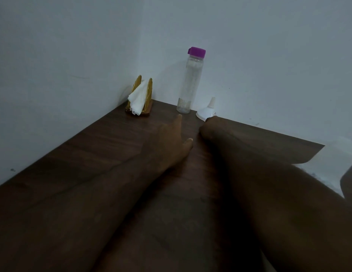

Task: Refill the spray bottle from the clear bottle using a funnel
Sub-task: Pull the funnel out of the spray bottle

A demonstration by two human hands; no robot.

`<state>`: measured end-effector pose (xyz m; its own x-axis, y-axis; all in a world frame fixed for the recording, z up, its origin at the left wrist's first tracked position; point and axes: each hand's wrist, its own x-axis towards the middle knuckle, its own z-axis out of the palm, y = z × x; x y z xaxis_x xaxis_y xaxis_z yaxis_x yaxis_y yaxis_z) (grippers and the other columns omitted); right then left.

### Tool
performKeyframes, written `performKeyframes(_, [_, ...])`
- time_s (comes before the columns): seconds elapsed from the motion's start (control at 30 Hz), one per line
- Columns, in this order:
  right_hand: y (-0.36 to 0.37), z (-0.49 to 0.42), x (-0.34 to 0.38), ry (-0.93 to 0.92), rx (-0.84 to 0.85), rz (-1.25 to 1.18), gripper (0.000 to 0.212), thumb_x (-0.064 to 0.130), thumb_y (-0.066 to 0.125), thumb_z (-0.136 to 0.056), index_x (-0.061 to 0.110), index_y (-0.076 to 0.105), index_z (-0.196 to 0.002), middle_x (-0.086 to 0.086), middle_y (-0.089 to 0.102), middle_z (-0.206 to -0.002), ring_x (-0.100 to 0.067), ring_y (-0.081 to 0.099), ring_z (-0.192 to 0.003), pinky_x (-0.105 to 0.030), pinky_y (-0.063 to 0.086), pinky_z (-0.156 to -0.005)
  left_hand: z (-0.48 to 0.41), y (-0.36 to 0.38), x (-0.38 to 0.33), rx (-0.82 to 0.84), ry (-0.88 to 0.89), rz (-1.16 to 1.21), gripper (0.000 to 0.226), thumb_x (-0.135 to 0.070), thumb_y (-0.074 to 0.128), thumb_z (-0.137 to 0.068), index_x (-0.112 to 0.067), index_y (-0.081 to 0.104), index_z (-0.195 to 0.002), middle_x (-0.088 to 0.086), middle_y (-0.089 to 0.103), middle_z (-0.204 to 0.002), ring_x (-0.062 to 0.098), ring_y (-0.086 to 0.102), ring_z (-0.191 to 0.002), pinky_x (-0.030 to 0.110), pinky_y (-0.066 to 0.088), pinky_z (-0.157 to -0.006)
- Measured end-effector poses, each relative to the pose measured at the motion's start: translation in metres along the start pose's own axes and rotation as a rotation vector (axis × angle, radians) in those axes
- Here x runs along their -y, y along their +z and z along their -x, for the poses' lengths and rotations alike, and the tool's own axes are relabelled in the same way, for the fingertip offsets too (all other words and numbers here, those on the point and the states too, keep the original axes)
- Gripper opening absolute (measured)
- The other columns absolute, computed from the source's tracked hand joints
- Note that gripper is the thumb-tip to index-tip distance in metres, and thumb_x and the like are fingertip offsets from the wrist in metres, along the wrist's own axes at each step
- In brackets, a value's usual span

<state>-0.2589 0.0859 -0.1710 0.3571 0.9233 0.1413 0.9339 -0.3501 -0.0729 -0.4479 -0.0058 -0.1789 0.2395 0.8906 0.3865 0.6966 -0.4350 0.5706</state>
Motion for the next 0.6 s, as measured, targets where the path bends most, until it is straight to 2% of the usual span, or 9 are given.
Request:
performKeyframes(0.1, [0.002,-0.001,0.003,0.022,0.029,-0.022,0.051,0.028,0.048,-0.091,0.011,0.047,-0.139,-0.013,0.042,-0.15,-0.034,0.043,-0.134,-0.038,0.038,-0.104,0.001,0.0,0.0,0.008,0.011,0.001,0.083,-0.046,0.059,-0.088,-0.019,0.015,-0.153,0.009,0.065,-0.117,0.022,0.06,-0.11,0.041,0.049,-0.096])
performKeyframes(0.17, [0.002,-0.001,0.003,0.036,0.026,-0.032,0.054,0.027,0.047,-0.091,0.011,0.043,-0.142,-0.01,0.034,-0.155,-0.033,0.038,-0.138,-0.036,0.034,-0.108,0.001,0.0,-0.001,0.004,0.016,-0.002,0.084,-0.045,0.06,-0.088,-0.019,0.014,-0.153,0.009,0.065,-0.117,0.022,0.06,-0.109,0.041,0.05,-0.096])
performKeyframes(0.3, [0.006,0.0,0.0,0.023,-0.004,-0.05,0.044,0.027,0.046,-0.087,0.012,0.052,-0.129,-0.012,0.043,-0.148,-0.033,0.044,-0.131,-0.036,0.038,-0.104,0.0,0.0,-0.001,0.013,0.014,-0.007,0.085,-0.045,0.06,-0.088,-0.019,0.013,-0.153,0.01,0.065,-0.118,0.022,0.06,-0.109,0.041,0.05,-0.096])
performKeyframes(0.37, [0.007,0.001,0.0,0.026,-0.013,-0.086,0.044,0.026,0.046,-0.088,0.012,0.051,-0.129,-0.012,0.043,-0.147,-0.033,0.043,-0.132,-0.036,0.038,-0.104,0.0,0.0,-0.001,0.015,0.015,-0.011,0.084,-0.045,0.06,-0.088,-0.019,0.014,-0.153,0.009,0.065,-0.119,0.022,0.06,-0.11,0.041,0.049,-0.096])
performKeyframes(0.47, [0.004,0.002,-0.001,0.029,-0.001,-0.108,0.052,0.025,0.046,-0.09,0.011,0.042,-0.14,-0.008,0.031,-0.157,-0.033,0.037,-0.138,-0.036,0.034,-0.109,0.0,0.001,0.0,0.009,0.017,-0.006,0.081,-0.046,0.06,-0.087,-0.02,0.019,-0.152,0.009,0.064,-0.119,0.023,0.059,-0.111,0.042,0.049,-0.096])
performKeyframes(0.6, [-0.004,0.011,0.001,0.032,-0.032,-0.129,0.049,0.022,0.049,-0.092,0.007,0.044,-0.139,-0.015,0.043,-0.147,-0.033,0.044,-0.132,-0.038,0.039,-0.107,0.001,-0.001,0.0,0.004,0.023,0.011,0.077,-0.045,0.061,-0.087,-0.02,0.024,-0.15,0.008,0.066,-0.114,0.022,0.061,-0.106,0.042,0.051,-0.093])
